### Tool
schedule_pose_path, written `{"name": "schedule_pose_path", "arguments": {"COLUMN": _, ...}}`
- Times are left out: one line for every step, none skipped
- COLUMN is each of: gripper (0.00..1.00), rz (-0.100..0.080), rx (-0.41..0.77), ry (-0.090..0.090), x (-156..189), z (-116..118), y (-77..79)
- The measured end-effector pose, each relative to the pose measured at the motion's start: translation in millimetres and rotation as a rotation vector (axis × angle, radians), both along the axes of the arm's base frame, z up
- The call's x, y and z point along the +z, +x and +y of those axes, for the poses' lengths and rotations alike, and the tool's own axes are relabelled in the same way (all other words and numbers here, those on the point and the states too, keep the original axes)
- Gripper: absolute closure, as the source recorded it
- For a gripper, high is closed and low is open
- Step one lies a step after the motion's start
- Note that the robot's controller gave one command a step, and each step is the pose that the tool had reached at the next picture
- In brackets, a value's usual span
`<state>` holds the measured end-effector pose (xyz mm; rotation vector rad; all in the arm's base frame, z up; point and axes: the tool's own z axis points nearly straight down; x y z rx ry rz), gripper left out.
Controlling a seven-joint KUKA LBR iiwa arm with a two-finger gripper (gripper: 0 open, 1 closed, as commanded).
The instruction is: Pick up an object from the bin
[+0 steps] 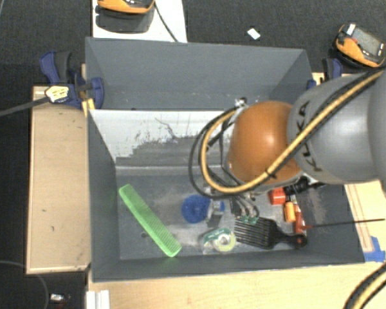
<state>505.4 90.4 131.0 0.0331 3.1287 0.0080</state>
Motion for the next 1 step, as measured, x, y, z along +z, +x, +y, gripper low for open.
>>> {"name": "schedule_pose_path", "arguments": {"gripper": 1.00, "rz": -0.002, "rx": -0.003, "ry": 0.001, "x": 25.6, "z": 0.1, "y": 0.9}}
